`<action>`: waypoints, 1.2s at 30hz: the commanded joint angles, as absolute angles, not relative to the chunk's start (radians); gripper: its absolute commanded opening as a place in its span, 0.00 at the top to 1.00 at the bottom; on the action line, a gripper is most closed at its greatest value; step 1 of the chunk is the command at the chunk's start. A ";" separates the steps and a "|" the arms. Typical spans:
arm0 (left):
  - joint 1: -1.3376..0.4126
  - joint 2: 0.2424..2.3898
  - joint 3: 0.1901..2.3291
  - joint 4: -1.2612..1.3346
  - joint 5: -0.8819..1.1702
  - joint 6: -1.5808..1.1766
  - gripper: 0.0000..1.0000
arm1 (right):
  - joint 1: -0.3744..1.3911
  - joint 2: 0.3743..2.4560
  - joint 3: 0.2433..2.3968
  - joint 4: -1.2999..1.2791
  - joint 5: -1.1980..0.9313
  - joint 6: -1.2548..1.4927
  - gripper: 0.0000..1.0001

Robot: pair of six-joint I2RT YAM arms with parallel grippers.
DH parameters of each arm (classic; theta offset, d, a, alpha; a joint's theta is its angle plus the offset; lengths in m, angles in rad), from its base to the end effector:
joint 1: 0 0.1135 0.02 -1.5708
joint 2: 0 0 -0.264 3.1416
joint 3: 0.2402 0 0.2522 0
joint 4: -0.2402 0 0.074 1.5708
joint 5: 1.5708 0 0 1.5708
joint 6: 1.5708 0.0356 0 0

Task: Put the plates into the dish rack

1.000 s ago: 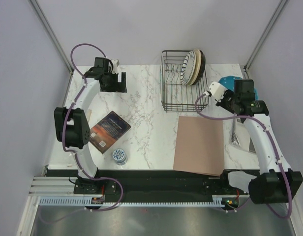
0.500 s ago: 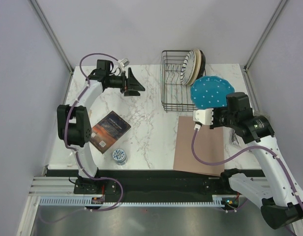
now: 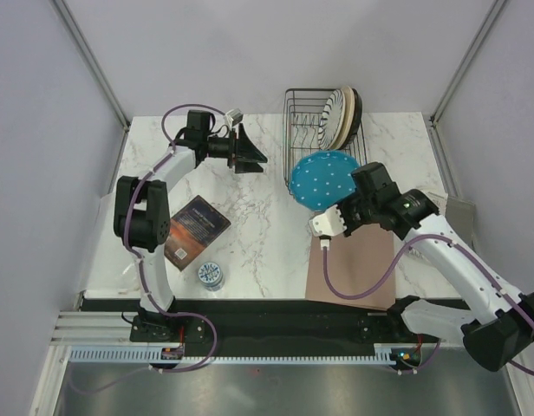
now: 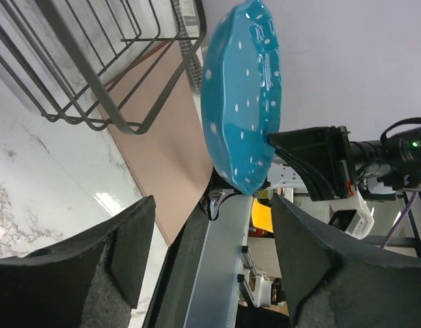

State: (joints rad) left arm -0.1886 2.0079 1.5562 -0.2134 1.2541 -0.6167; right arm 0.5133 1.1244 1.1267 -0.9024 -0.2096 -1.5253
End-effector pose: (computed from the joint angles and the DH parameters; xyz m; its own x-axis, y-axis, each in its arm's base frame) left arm 0.4310 -0.1167 0.2472 -0.9531 -0.0014 -0.3027 0.2962 0.2021 -0.9335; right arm 0.1867 0.1137 0.3269 0.5613 -0.8052 -0.1911 -0.7087 -0.3484 -0.6135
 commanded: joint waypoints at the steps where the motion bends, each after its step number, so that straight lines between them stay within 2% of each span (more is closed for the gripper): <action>1: -0.207 2.054 1.562 -0.141 1.230 -0.686 0.27 | 0.583 1.137 1.201 -0.696 -0.198 -1.585 1.00; 10: -0.210 2.092 1.572 -0.144 1.210 -0.684 0.33 | 0.673 1.213 1.239 -0.637 -0.161 -1.539 1.00; 29: -0.215 2.095 1.525 -0.146 1.213 -0.695 0.48 | 0.701 1.336 1.232 -0.479 -0.156 -1.508 1.00; 31: -0.215 2.100 1.520 -0.147 1.215 -0.695 0.52 | 0.701 1.341 1.236 -0.472 -0.164 -1.512 1.00; 36: -0.215 2.105 1.525 -0.149 1.213 -0.696 0.68 | 0.707 1.345 1.230 -0.471 -0.164 -1.522 1.00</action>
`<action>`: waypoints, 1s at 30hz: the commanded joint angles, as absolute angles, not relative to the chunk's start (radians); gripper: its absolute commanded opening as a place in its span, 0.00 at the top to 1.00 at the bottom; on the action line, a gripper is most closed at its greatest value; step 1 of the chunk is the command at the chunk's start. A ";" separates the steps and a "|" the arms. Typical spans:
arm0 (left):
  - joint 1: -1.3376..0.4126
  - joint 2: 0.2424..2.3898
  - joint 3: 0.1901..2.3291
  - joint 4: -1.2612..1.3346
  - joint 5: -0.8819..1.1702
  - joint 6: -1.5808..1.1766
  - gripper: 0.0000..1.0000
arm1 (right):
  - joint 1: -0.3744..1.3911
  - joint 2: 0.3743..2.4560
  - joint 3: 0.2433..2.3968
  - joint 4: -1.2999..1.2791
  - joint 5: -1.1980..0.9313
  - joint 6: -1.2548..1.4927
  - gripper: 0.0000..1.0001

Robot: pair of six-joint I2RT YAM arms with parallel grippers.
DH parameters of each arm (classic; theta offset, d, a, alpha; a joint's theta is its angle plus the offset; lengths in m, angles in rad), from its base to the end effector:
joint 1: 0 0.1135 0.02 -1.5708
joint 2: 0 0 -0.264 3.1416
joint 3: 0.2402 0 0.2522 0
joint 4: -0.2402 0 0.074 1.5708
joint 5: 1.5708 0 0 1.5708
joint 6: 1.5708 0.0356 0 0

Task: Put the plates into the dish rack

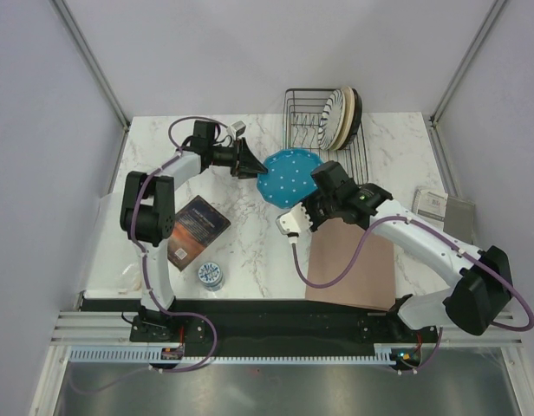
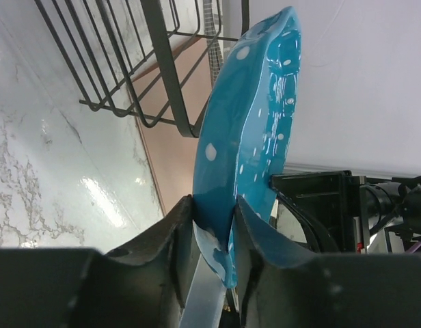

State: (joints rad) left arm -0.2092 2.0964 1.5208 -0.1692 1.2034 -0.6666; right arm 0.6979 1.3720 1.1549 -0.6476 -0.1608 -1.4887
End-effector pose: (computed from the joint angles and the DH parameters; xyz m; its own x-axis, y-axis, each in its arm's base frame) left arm 0.4376 -0.1269 0.2000 -0.9822 -0.0185 -0.1867 0.1762 0.2512 -0.9518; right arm 0.2192 0.1912 0.2951 0.6637 -0.7273 -0.1746 -0.6396 -0.4308 -0.6367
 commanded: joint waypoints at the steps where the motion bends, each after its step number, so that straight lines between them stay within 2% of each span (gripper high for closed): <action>1: -0.215 2.106 1.525 -0.146 1.213 -0.698 0.71 | 0.709 1.342 1.223 -0.471 -0.161 -1.523 1.00; 3: -0.213 2.108 1.526 -0.144 1.210 -0.701 0.87 | 0.710 1.333 1.213 -0.469 -0.160 -1.525 1.00; 5: -0.213 2.111 1.526 -0.141 1.212 -0.707 0.98 | 0.712 1.319 1.183 -0.463 -0.129 -1.535 0.97; 6: -0.212 2.112 1.528 -0.140 1.212 -0.707 0.98 | 0.718 1.313 1.169 -0.463 -0.109 -1.542 0.91; 7: -0.212 2.112 1.528 -0.138 1.212 -0.707 0.98 | 0.718 1.305 1.145 -0.463 -0.089 -1.539 0.69; 11: -0.207 2.108 1.548 -0.138 1.216 -0.696 0.98 | 0.712 1.238 1.080 -0.520 0.029 -1.484 0.46; 17: -0.193 2.103 1.601 -0.202 1.183 -0.602 0.98 | 0.635 1.092 1.042 -0.609 0.005 -1.326 0.40; 21: -0.192 2.083 1.644 -0.345 1.109 -0.477 0.98 | 0.496 1.126 1.162 -0.548 -0.052 -0.961 0.38; 22: -0.192 2.079 1.657 -0.377 1.086 -0.447 0.98 | 0.464 1.199 1.261 -0.540 -0.073 -0.755 0.37; 24: -0.192 2.069 1.696 -0.419 1.029 -0.362 0.98 | 0.370 1.291 1.381 -0.566 -0.106 -0.558 0.38; 25: -0.192 2.057 1.709 -0.446 1.016 -0.341 0.98 | 0.338 1.392 1.511 -0.593 -0.183 -0.373 0.38; 27: -0.192 2.046 1.735 -0.460 0.986 -0.302 0.98 | 0.249 1.494 1.679 -0.682 -0.277 -0.203 0.37; 29: -0.192 2.030 1.747 -0.468 0.977 -0.291 0.98 | 0.192 1.623 1.748 -0.724 -0.434 0.035 0.37; 30: -0.192 2.025 1.750 -0.468 0.976 -0.290 0.98 | 0.148 1.656 1.784 -0.726 -0.493 0.096 0.33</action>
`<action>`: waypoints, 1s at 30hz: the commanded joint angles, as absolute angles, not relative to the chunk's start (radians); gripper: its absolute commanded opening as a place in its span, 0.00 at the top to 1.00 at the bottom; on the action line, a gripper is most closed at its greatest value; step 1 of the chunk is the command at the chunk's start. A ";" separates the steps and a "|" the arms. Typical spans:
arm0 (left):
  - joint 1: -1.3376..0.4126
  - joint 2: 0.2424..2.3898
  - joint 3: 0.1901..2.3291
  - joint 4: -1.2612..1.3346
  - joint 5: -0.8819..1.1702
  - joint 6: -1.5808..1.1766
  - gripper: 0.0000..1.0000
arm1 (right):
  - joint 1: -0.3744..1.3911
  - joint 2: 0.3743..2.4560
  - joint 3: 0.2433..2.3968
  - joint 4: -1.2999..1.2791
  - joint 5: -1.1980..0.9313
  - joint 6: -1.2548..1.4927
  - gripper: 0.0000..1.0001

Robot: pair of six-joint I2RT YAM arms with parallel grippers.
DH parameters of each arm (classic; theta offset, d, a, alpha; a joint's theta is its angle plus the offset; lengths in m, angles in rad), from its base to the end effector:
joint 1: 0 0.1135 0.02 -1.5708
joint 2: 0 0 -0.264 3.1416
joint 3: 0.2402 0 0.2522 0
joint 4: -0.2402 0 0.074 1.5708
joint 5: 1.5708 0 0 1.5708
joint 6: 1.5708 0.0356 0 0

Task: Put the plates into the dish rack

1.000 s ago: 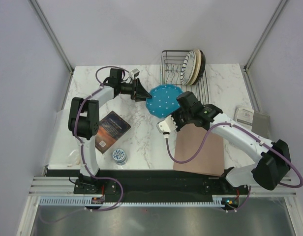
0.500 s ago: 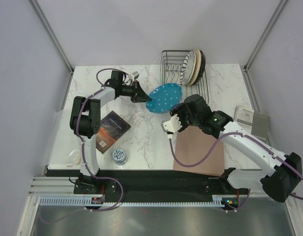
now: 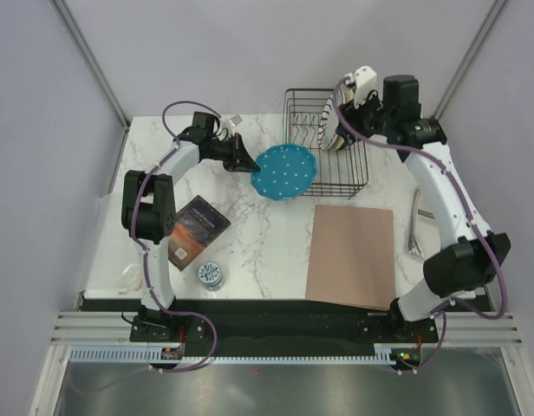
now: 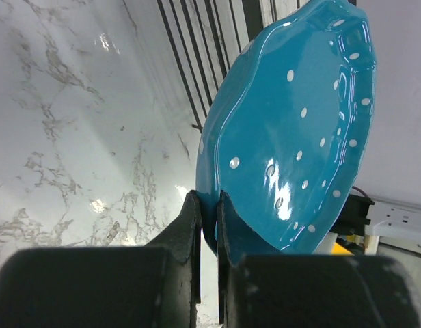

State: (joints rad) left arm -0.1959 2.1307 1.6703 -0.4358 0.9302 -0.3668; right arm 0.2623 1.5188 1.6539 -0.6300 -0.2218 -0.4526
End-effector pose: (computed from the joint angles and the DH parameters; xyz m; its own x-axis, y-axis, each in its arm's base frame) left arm 0.4514 -0.1187 0.2077 -0.9329 -0.0334 -0.3585 0.2924 0.5108 -0.8085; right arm 0.3231 0.0948 0.4179 -0.2201 -0.5008 -0.8371 -0.5962 0.7483 -0.2909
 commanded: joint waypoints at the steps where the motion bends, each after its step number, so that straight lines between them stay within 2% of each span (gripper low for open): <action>1: -0.192 2.017 1.752 -0.471 0.976 -0.290 0.98 | 0.132 1.714 1.793 -0.726 -0.524 0.147 0.28; 9: -0.193 1.988 1.744 -0.465 0.997 -0.304 0.98 | 0.083 1.819 1.723 -0.660 -0.796 0.351 0.23; 20: -0.204 1.983 1.752 -0.440 1.020 -0.337 0.98 | 0.101 1.882 1.684 -0.598 -0.864 0.394 0.23; 30: -0.241 1.993 1.758 -0.422 1.037 -0.357 0.98 | 0.166 1.943 1.712 -0.592 -0.842 0.397 0.23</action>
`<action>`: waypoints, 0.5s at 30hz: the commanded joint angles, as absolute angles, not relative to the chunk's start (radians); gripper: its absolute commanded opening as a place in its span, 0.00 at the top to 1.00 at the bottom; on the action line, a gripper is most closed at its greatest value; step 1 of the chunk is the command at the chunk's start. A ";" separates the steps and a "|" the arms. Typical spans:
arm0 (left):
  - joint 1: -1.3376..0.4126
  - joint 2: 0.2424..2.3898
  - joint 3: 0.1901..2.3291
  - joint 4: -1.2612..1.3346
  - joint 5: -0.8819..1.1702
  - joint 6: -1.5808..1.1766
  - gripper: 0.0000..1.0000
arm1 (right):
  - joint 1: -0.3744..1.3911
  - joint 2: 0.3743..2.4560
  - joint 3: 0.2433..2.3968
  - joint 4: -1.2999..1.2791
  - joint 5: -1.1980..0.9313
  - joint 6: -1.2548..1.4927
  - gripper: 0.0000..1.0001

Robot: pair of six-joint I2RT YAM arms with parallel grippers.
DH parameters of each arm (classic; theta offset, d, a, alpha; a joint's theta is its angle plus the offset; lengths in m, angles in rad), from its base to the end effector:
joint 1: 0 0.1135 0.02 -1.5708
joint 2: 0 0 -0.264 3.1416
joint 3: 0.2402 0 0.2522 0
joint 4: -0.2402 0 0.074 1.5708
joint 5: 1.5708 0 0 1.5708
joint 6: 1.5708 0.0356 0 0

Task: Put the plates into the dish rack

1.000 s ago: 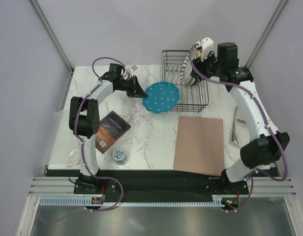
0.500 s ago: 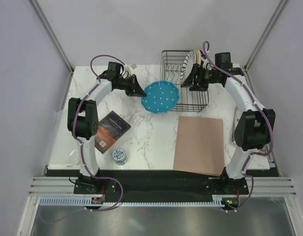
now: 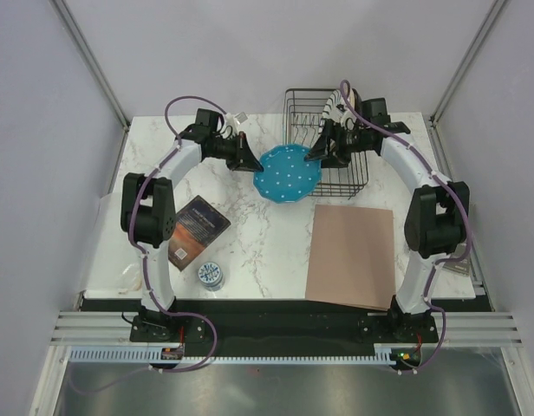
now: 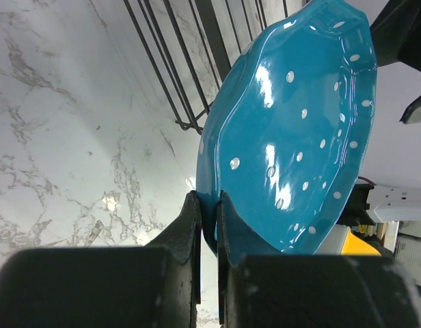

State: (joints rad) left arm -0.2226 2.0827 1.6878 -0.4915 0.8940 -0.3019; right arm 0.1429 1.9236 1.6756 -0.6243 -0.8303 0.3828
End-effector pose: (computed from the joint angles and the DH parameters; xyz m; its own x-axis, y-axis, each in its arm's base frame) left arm 0.4419 -0.1285 0.2302 -0.9055 0.0140 -0.4240 0.3663 0.5302 -0.7647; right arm 0.4184 0.0867 0.2842 -0.9145 0.1230 -0.3854 -0.2418 0.5975 0.7646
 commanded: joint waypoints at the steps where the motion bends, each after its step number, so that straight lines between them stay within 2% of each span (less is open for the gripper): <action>1: -0.242 1.993 1.758 -0.422 1.038 -0.359 0.98 | 0.166 1.947 1.713 -0.592 -0.839 0.397 0.23; 5: -0.244 1.994 1.755 -0.419 1.040 -0.362 0.98 | 0.169 1.962 1.723 -0.592 -0.845 0.396 0.31; 7: -0.244 1.994 1.755 -0.419 1.039 -0.362 0.98 | 0.169 1.962 1.724 -0.591 -0.850 0.393 0.43; 8: -0.244 1.996 1.755 -0.419 1.039 -0.362 0.98 | 0.169 1.962 1.724 -0.591 -0.853 0.391 0.53; 10: -0.244 1.999 1.753 -0.419 1.029 -0.362 0.98 | 0.170 1.956 1.723 -0.592 -0.848 0.388 0.65; 11: -0.244 2.000 1.753 -0.420 1.028 -0.362 0.98 | 0.170 1.951 1.718 -0.592 -0.850 0.390 0.74; 13: -0.242 2.006 1.753 -0.419 1.017 -0.362 0.98 | 0.170 1.937 1.717 -0.595 -0.845 0.390 0.82; 14: -0.242 2.006 1.752 -0.419 1.011 -0.364 0.97 | 0.170 1.933 1.718 -0.597 -0.845 0.387 0.94; 15: -0.242 2.008 1.752 -0.428 0.993 -0.362 0.82 | 0.170 1.919 1.720 -0.604 -0.845 0.385 1.00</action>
State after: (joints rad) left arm -0.2379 2.0823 1.6943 -0.4786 0.9157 -0.3088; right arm 0.1616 1.9652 1.6764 -0.6254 -0.7944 0.3813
